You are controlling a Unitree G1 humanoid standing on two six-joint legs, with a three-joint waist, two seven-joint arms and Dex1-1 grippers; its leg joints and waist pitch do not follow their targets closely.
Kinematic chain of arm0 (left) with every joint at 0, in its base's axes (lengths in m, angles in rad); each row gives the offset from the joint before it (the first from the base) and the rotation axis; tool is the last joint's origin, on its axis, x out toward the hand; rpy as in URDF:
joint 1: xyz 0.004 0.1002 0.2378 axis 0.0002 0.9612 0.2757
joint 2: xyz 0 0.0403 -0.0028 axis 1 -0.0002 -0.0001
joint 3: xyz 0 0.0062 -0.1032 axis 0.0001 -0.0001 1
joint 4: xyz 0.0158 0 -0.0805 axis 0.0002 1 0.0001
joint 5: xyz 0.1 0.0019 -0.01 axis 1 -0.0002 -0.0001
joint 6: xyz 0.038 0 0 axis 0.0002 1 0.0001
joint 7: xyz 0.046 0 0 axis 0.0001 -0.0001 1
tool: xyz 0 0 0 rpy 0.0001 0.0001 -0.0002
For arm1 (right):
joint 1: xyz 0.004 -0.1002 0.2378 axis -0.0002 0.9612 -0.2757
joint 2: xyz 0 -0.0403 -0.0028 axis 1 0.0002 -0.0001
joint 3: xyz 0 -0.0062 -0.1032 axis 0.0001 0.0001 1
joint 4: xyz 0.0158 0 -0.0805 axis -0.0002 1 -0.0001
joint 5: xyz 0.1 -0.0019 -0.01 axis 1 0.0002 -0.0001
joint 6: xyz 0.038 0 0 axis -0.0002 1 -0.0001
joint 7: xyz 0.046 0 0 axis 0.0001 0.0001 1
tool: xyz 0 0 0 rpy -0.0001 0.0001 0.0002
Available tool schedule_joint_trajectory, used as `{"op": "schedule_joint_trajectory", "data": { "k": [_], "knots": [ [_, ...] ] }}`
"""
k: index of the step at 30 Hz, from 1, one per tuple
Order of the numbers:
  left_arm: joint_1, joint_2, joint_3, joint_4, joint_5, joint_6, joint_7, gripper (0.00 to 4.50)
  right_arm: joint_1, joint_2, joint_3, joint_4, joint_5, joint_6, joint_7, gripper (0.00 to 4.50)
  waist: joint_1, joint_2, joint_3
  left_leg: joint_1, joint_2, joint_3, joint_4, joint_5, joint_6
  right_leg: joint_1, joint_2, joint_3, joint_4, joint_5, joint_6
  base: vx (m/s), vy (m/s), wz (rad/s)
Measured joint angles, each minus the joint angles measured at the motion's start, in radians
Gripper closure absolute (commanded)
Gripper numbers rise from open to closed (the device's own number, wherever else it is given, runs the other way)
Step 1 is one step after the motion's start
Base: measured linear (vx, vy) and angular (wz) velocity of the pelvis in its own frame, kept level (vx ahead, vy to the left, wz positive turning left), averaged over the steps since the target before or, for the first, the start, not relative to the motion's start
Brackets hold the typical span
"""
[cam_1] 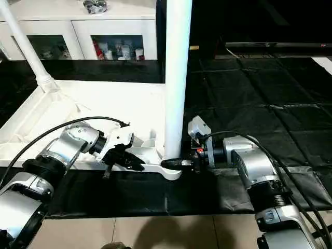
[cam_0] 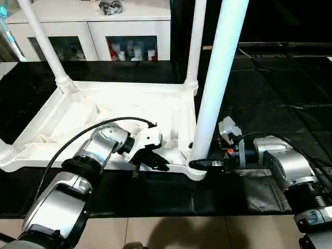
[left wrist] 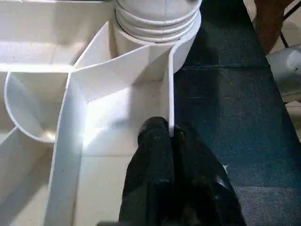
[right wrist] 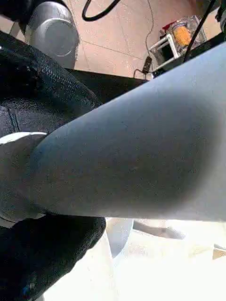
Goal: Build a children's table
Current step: Rotate leg to tighten
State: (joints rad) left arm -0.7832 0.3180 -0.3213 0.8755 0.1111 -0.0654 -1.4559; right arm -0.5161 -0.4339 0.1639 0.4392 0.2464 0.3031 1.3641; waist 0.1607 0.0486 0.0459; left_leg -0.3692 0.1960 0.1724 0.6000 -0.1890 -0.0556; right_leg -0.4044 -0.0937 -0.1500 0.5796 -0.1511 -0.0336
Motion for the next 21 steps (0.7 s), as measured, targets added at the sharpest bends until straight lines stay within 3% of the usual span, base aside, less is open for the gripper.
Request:
{"op": "schedule_joint_trajectory", "data": {
  "k": [10,21],
  "knots": [
    [0.0,-0.008,0.0,0.002,0.0,0.001,0.01,4.5,0.001,-0.006,-0.005,-0.006,0.001,0.001,-0.004,2.33,0.006,0.0,0.0,0.0,0.0,0.0,0.0,0.0,0.0,0.001,0.0,0.0,0.0,0.0,0.0,0.0,0.0,0.0],
    [-0.001,-0.033,0.027,0.013,-0.008,0.063,0.058,4.5,0.03,0.027,-0.03,-0.034,-0.006,0.002,-0.086,2.43,0.005,0.0,0.0,0.002,0.0,0.0,0.001,0.0,-0.001,0.001,0.0,0.0,0.001,0.0,0.0,0.0,0.0,0.0]
  ]
}}
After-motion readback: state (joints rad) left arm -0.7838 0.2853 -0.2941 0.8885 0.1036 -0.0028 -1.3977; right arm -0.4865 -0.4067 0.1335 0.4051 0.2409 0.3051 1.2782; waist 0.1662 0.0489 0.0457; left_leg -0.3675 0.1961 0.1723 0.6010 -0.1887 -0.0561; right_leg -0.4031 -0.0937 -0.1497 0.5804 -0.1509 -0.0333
